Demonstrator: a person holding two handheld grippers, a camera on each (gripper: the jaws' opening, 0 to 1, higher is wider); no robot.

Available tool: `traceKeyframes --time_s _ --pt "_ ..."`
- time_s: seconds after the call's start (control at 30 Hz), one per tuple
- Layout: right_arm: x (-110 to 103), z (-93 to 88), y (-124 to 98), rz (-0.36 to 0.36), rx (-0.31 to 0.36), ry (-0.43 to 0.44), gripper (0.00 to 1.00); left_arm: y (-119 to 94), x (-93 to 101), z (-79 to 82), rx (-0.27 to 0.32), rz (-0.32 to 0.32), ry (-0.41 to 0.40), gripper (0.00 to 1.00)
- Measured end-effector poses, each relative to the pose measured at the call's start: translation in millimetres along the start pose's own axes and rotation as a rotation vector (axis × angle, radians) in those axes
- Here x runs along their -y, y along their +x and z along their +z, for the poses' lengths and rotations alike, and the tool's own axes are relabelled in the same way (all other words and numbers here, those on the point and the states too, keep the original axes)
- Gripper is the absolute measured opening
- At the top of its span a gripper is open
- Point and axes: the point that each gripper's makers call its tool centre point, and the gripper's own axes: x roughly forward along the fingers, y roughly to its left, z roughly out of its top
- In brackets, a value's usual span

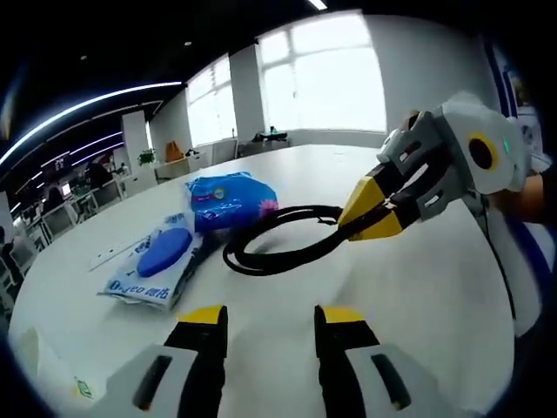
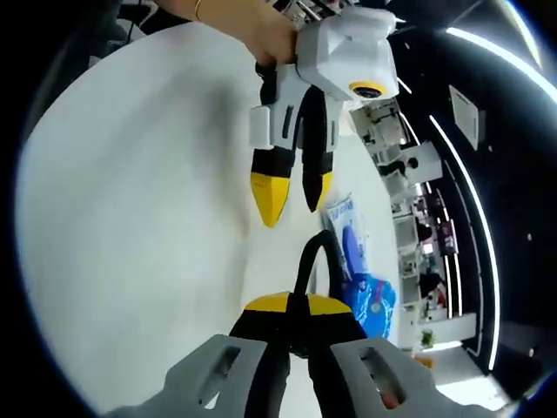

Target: Arrange the tabletop items into an orderly group along one side of the table until the central work area is clear of visible clutter.

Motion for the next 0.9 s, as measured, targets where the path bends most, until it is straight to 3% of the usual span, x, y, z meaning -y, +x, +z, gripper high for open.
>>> traceKeyframes --time_s 0.4,0.9 --pt "-11.7 -2.0 -4.5 0.016 -0.011 0.008 0.02 -6.7 1.8 -1.9 0.007 0.000 0.002 0.39" --pt "-24.7 -0.6 -7.7 0.053 -0.010 0.031 0.02 -30.7 0.6 -5.7 0.052 0.015 -0.024 0.52"
